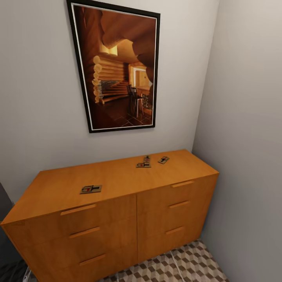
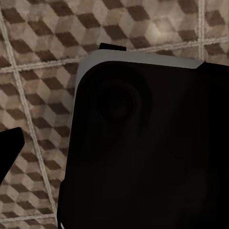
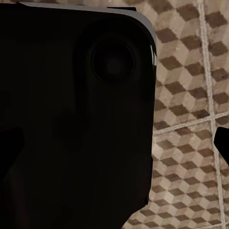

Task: Take the four mousetraps from the cabinet in the bathroom and place them on the bathroom floor. Make sure all four end up on the same floor surface, and ensure that at least two of them are either under or directly next to the same bathroom sink.

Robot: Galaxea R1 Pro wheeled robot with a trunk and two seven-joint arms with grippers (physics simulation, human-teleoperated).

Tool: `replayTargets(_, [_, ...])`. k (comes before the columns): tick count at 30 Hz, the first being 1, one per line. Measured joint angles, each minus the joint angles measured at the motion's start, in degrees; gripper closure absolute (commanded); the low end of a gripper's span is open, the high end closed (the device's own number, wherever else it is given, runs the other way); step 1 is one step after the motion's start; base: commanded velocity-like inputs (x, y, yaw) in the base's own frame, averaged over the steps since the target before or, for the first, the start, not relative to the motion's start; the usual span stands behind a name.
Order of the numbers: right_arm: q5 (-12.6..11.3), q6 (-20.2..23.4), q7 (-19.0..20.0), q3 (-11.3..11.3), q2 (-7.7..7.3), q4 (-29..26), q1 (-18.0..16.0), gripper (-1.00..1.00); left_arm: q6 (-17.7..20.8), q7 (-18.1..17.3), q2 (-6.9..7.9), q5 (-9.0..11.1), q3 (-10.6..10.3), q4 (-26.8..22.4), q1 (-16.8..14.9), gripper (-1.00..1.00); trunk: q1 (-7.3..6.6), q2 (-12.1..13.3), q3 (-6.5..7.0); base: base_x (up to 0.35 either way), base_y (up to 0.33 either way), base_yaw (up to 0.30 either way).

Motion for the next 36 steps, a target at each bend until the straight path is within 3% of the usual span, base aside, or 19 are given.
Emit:
replayTargets(15, [0.0, 0.0, -0.04, 0.01, -0.01, 0.0, 0.0, -1.0, -0.08, 0.0, 0.02, 0.08, 0.0, 0.0, 0.0, -1.0, 0.0, 0.0, 0.0, 0.253, 0.0, 0.0])
replayTargets(36, [0.0, 0.0, -0.01, 0.0, 0.06, 0.0, 0.0, -1.0, -0.09, 0.0, 0.02, 0.05, 0.0, 0.0, 0.0, -1.0, 0.02, 0.0, 0.0, 0.027, 0.0, 0.0])
